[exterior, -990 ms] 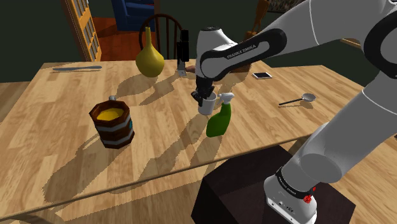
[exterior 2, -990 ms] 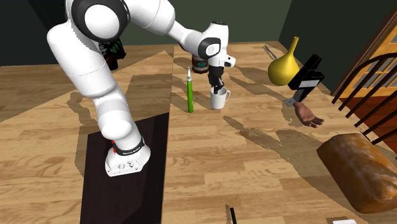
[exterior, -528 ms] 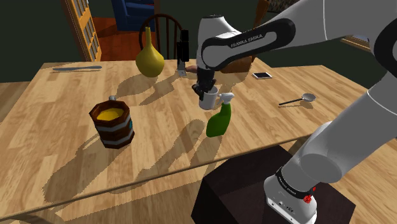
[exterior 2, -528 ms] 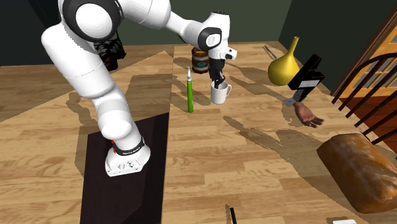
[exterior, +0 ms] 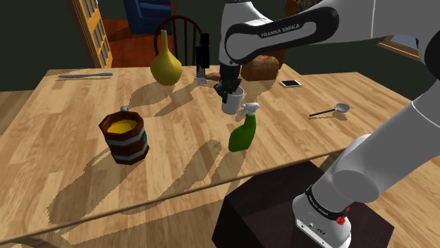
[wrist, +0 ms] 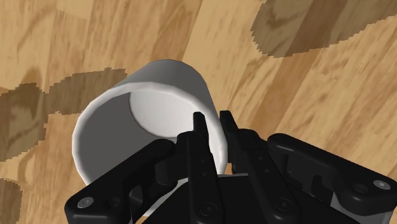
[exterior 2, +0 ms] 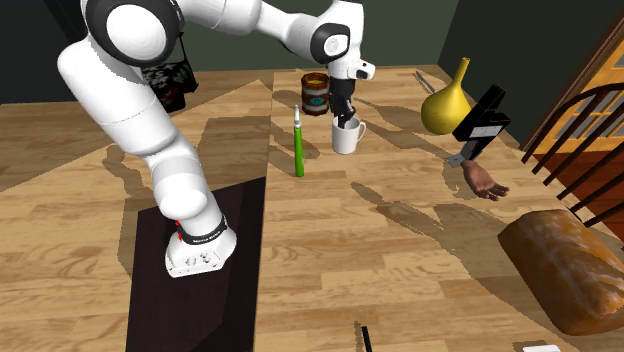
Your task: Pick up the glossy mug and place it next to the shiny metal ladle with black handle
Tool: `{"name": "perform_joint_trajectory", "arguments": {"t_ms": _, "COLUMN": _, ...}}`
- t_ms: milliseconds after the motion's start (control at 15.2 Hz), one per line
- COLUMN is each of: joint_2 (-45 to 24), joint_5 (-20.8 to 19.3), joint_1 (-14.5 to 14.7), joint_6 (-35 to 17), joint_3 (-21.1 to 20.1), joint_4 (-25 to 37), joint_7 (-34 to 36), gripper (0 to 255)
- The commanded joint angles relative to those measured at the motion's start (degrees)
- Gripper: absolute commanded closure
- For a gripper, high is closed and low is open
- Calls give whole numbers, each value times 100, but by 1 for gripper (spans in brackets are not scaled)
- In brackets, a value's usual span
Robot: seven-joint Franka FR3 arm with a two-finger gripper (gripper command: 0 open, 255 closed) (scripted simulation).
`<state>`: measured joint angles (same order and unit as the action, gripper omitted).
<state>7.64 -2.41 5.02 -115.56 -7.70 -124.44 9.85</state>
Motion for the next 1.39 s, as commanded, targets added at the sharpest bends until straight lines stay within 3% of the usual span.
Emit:
{"name": "perform_joint_trajectory", "arguments": {"t_ms": 0, "joint_2": 47, "joint_5": 10, "joint_1": 4, "joint_6": 163, "joint_3": -2, "joint_4": 117, "joint_7": -6, "gripper": 255}}
{"name": "perform_joint_trajectory", "arguments": {"t_ms": 792, "joint_2": 211, "joint_5": 43, "joint_1": 2, "joint_6": 1066, "joint_3": 10, "joint_4": 858, "joint_7": -66, "gripper": 255}}
{"name": "perform_joint_trajectory", "arguments": {"t_ms": 1320, "joint_2": 594, "joint_5": -91, "joint_1": -467, "joint_6": 975, "joint_3": 687, "joint_4": 439, "joint_7": -1163, "gripper": 255}}
